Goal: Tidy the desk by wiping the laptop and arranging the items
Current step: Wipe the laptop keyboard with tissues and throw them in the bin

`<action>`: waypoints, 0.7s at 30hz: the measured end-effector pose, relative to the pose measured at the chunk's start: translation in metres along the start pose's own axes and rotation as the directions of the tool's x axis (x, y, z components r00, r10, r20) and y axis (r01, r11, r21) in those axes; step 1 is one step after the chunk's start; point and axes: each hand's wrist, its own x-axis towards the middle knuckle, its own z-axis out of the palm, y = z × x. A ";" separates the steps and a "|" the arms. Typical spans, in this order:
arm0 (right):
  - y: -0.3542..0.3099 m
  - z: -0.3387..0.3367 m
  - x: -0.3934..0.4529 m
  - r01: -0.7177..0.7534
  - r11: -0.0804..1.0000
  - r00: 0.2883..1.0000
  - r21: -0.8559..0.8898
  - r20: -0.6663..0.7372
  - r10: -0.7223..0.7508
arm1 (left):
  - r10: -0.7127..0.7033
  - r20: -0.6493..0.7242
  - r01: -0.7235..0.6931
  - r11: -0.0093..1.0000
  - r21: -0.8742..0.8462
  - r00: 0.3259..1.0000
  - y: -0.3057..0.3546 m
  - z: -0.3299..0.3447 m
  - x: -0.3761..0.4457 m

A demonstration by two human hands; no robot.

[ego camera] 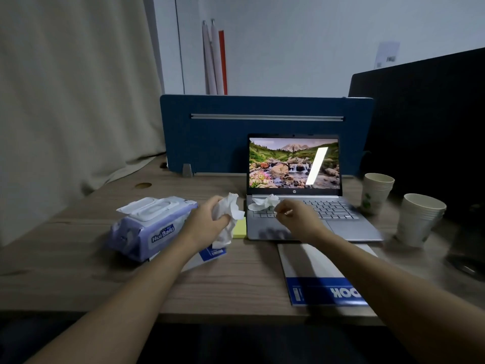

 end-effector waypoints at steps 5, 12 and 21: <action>0.012 0.003 0.041 0.029 0.990 0.999 -0.135 -0.026 -0.033 | 0.034 -0.015 -0.034 0.999 -0.003 0.999 -0.005 0.002 0.034; 0.022 0.018 0.082 0.116 0.962 0.988 -0.248 0.129 -0.086 | 0.041 0.033 -0.040 0.999 -0.026 0.999 -0.023 0.019 0.065; 0.032 0.032 0.091 0.047 0.982 0.996 -0.180 0.086 -0.032 | -0.042 0.113 0.062 0.981 -0.186 0.993 -0.027 0.025 0.070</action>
